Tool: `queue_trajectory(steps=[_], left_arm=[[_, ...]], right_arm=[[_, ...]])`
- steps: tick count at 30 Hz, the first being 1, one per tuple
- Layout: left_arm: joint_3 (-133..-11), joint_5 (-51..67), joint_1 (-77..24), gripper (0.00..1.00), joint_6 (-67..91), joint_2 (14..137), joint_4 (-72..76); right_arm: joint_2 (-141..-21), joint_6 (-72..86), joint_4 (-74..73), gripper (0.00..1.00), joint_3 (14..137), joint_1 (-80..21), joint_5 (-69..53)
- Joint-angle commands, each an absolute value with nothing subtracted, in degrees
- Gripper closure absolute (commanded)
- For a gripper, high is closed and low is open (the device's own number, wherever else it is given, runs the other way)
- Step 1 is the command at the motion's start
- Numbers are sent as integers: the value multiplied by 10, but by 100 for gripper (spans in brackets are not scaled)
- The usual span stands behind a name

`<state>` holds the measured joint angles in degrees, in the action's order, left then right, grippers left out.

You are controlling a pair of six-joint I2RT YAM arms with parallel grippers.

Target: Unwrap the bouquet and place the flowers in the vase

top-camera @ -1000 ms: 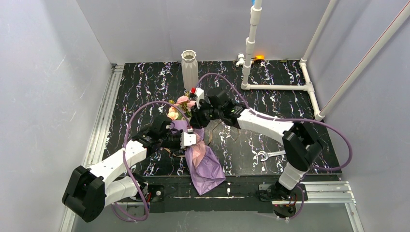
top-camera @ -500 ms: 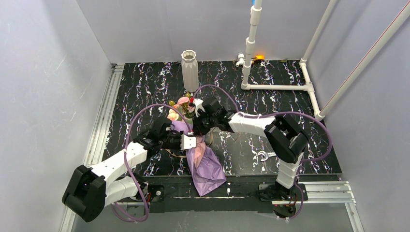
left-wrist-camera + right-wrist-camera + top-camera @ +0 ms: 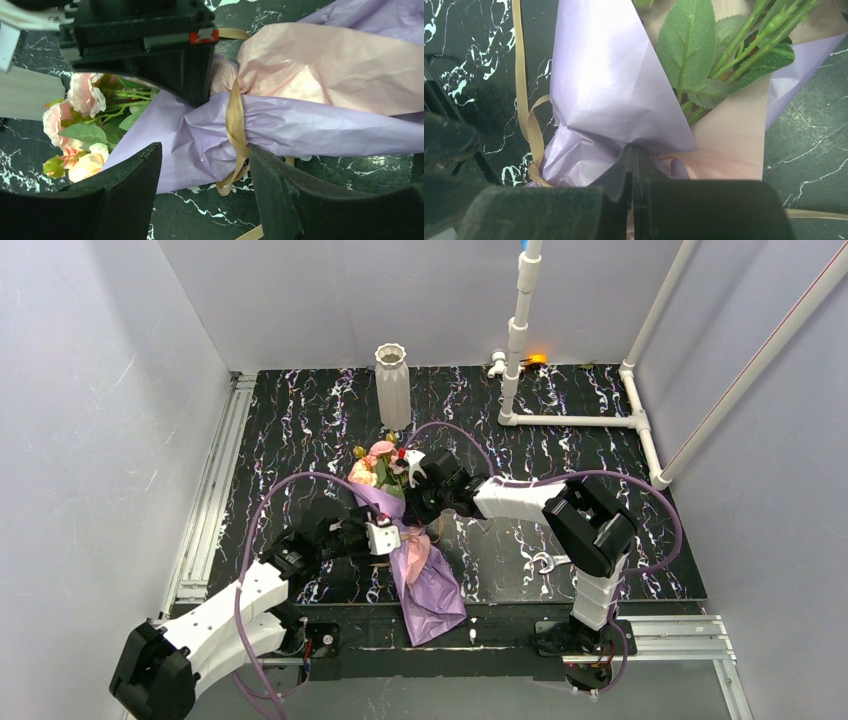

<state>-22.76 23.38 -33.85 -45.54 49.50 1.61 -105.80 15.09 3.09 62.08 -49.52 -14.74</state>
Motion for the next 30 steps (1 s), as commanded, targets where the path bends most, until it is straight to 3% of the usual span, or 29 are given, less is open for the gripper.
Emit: queue_trajectory(steps=[1, 10, 16, 21, 26, 30], left_arm=[[-214, 176, -378, 36, -426, 481, 33], [-216, 96, -441, 37, -422, 587, 127], [-207, 0, -469, 44, -468, 669, 230], [-212, -60, -473, 50, -513, 658, 268], [-214, -96, -473, 66, -570, 604, 264], [-232, -129, -473, 70, -560, 581, 240]], right_arm=[[-1086, 163, 1, 99, 633, -491, -107], [-1086, 170, 1, 99, 638, -491, -112], [-1089, 161, -22, 99, 636, -491, -117], [-1088, 132, -39, 99, 621, -492, -96], [-1083, 110, -53, 99, 606, -492, -87], [-1081, 95, -67, 99, 600, -492, -79]])
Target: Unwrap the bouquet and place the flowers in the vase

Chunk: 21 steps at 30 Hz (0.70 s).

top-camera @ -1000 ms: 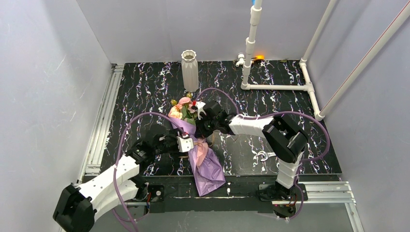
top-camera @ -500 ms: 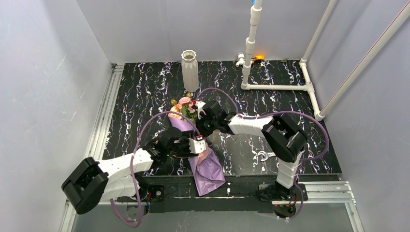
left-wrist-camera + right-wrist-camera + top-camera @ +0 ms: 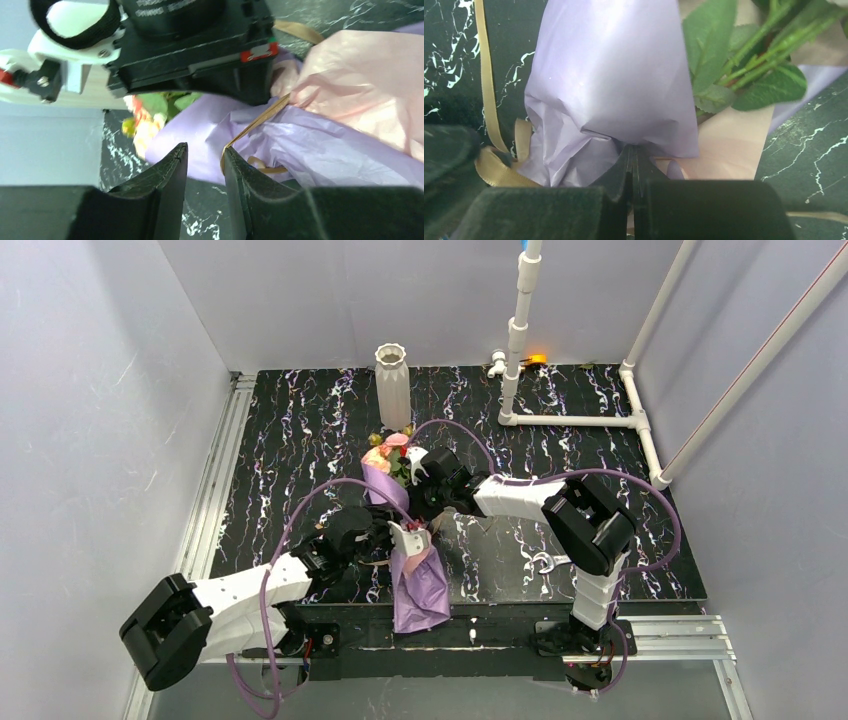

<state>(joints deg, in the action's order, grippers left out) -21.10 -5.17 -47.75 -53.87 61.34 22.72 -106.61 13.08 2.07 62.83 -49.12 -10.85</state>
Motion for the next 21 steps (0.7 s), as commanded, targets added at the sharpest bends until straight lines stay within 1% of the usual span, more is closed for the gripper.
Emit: queue_trajectory(steps=[1, 8, 16, 21], left_arm=[[-239, -135, -473, 71, -553, 581, 231], [-267, -169, -469, 82, -495, 587, 211], [-363, -172, -433, 82, -395, 564, 105], [-423, -142, -357, 84, -294, 559, 7]], right_arm=[[-1081, 93, -68, 99, 599, -493, -79], [-1077, 90, -69, 99, 600, -492, -83], [-1074, 81, -68, 99, 594, -492, -81], [-1072, 80, -66, 99, 596, -492, -83]])
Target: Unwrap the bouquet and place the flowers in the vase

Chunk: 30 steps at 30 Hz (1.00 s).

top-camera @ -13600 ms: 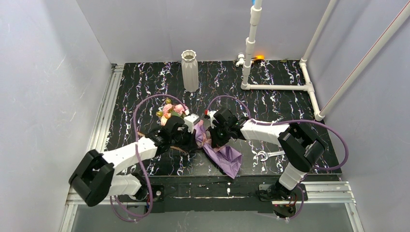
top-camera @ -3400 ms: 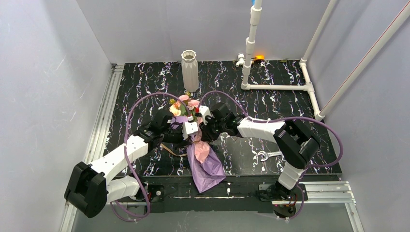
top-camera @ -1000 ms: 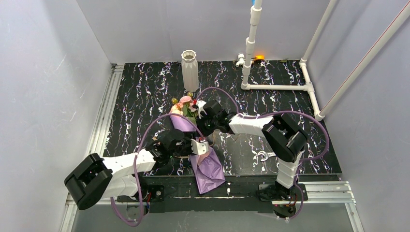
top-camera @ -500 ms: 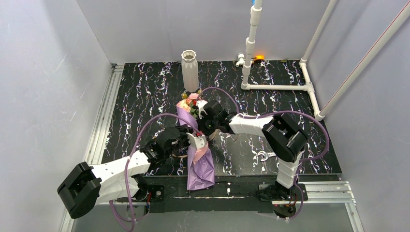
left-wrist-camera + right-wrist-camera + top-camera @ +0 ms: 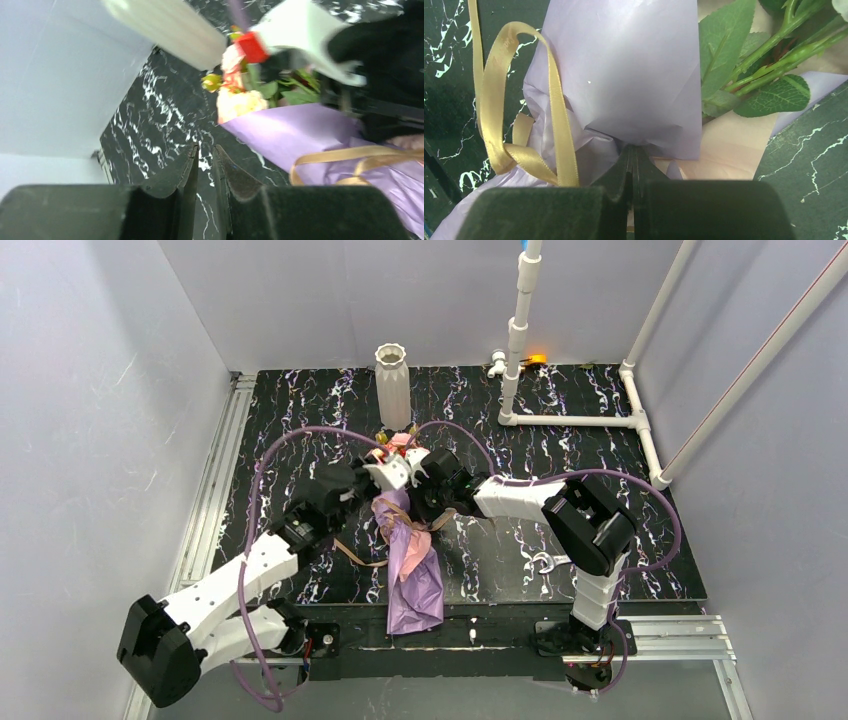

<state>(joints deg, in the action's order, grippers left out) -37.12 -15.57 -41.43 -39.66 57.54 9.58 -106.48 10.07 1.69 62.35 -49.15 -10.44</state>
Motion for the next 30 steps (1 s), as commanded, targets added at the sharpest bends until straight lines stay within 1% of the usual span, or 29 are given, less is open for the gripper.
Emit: queue_trajectory(steps=[1, 4, 6, 9, 11, 12, 15, 17, 21, 24, 26, 30], left_arm=[[-432, -133, -334, 84, -268, 560, -20], [-450, -85, -276, 86, -220, 560, -68], [-451, 34, -238, 83, -204, 548, -99], [-438, 234, -227, 75, -229, 525, -144], [-430, 335, -228, 74, -256, 523, -171], [-427, 361, -228, 76, -265, 531, -183], [-425, 360, -226, 87, -228, 578, -209], [-418, 390, -223, 90, -201, 591, -212], [-380, 428, -221, 91, -107, 598, -154], [-368, 394, -221, 92, -87, 623, -143], [-363, 374, -218, 92, -100, 631, -138], [-358, 397, -217, 92, -198, 630, -151]], right_arm=[[-1072, 80, -66, 99, 597, -492, -83], [-1070, 80, -63, 99, 598, -492, -83], [-1070, 80, -62, 99, 598, -492, -83], [-1070, 80, -62, 99, 602, -492, -91], [-1069, 81, -61, 99, 609, -491, -102], [-1067, 81, -61, 99, 612, -491, -109], [-1062, 86, -62, 99, 624, -491, -124], [-1059, 92, -62, 99, 630, -491, -126], [-1059, 104, -68, 99, 643, -491, -123], [-1055, 112, -72, 99, 657, -489, -139], [-1051, 118, -82, 99, 674, -489, -157], [-1039, 129, -89, 98, 709, -489, -176]])
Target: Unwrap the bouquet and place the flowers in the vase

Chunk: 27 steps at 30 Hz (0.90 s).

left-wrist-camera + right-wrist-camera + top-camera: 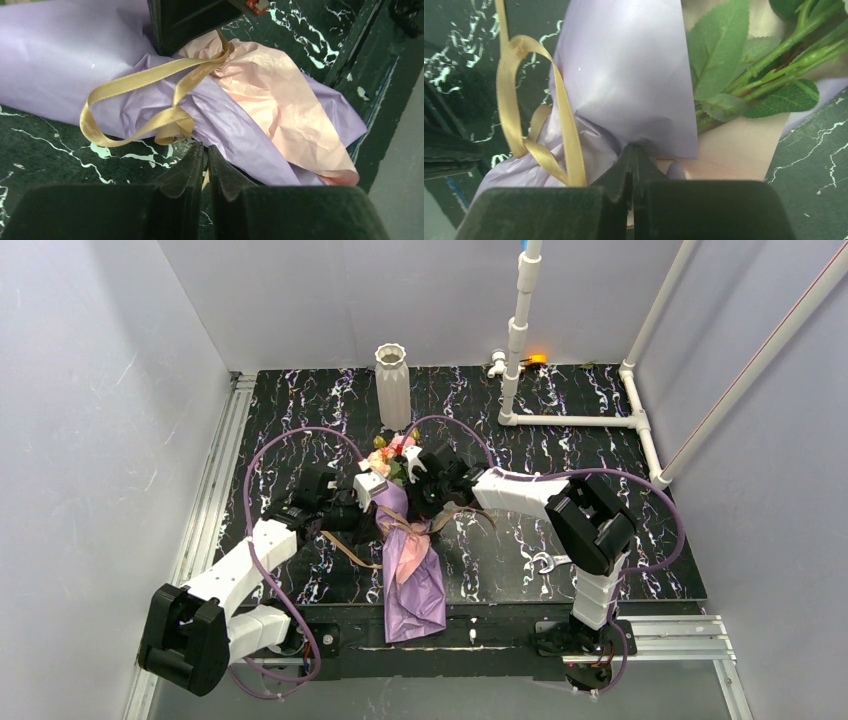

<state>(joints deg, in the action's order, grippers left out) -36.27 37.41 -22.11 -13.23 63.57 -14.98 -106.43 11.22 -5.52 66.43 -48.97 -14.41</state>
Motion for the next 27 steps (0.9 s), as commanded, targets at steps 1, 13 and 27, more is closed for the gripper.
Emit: queue_trajectory(steps=[1, 13, 27], left_arm=[[-357, 392, -217, 91, -222, 630, -153], [-348, 405, -217, 94, -515, 669, -189], [-323, 376, -225, 92, -612, 718, -92]], right_arm=[[-1036, 130, -89, 97, 714, -489, -177], [-1037, 106, -98, 98, 724, -489, -169], [-1089, 40, -112, 99, 694, -478, -140]])
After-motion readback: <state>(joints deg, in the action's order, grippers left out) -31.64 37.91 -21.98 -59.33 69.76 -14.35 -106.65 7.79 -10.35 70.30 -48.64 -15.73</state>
